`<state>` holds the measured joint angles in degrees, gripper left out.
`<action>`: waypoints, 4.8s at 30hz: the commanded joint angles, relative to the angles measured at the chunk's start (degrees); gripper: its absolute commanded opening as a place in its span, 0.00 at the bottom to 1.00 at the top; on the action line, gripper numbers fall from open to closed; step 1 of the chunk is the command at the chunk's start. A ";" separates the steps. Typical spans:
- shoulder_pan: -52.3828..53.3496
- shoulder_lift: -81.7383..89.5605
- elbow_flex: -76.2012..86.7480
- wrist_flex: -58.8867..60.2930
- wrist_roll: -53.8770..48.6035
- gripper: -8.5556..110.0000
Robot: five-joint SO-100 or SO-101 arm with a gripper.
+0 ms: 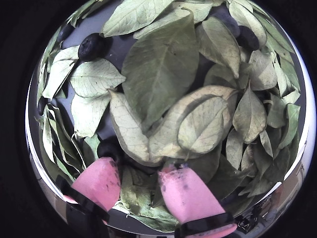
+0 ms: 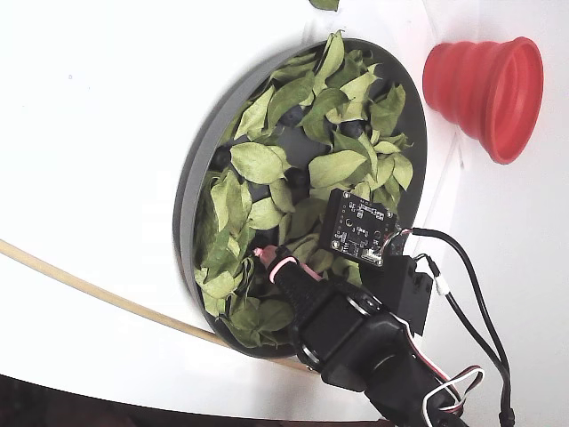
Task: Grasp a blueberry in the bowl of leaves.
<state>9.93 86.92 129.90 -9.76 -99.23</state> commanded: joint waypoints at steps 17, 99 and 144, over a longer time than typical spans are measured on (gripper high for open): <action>0.44 3.43 -1.14 -0.70 -0.35 0.20; -3.16 4.48 1.14 -1.14 11.69 0.21; -3.87 -4.83 -2.02 -8.35 15.91 0.22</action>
<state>5.89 81.65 129.20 -17.31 -83.32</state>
